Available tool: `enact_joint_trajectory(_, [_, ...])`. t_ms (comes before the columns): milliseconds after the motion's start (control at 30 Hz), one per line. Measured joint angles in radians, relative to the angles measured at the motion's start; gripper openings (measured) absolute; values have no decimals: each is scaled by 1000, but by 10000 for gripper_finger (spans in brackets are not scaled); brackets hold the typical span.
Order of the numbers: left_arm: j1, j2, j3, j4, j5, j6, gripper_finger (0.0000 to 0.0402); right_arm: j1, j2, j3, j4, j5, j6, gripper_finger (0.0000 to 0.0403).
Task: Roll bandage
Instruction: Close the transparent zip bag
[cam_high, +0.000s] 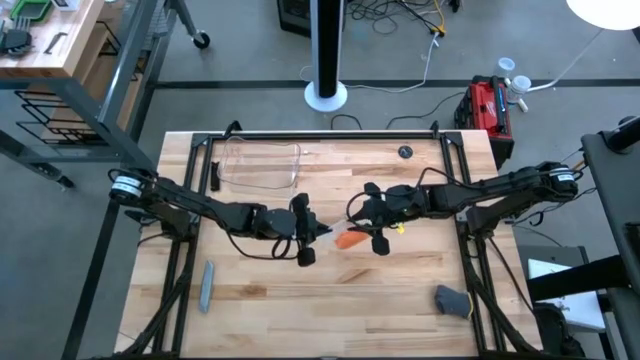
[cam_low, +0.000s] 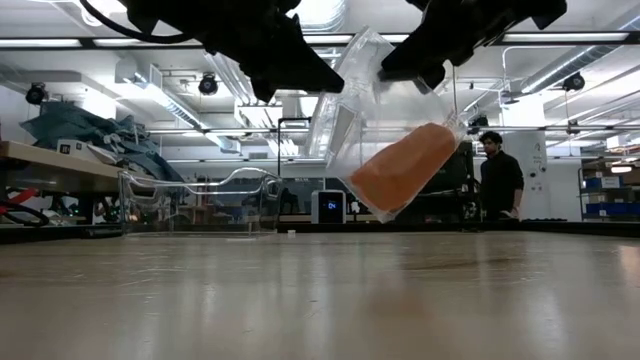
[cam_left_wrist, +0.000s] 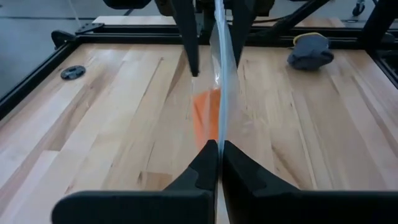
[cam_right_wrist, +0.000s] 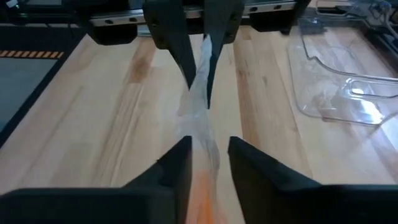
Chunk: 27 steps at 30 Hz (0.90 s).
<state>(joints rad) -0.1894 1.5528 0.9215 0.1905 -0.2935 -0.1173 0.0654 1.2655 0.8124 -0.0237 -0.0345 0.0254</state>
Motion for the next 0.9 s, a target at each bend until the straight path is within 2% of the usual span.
enact_joint_trajectory(267, [0, 0, 0, 1, 12, 0, 0, 0, 0, 0, -1, -21, 25, 155])
enact_joint_trajectory(367, [-1, 0, 0, 1, 18, 0, 0, 0, 0, 0, 4, -94, 25, 165])
enact_joint_trajectory(567, [-1, -1, 0, 2, 24, 0, 0, 0, 0, 0, 65, -96, 26, 166])
enact_joint_trajectory(700, [-1, -1, 0, 3, 24, 0, 0, 0, 0, 0, 61, -95, 27, 130])
enact_joint_trajectory(833, [-1, -7, 0, 5, 24, 0, 0, 0, 0, 0, 63, -95, 12, 33])
enact_joint_trajectory(900, [-2, -15, 0, 9, 24, -5, 0, 0, 0, 0, 63, -95, 2, 11])
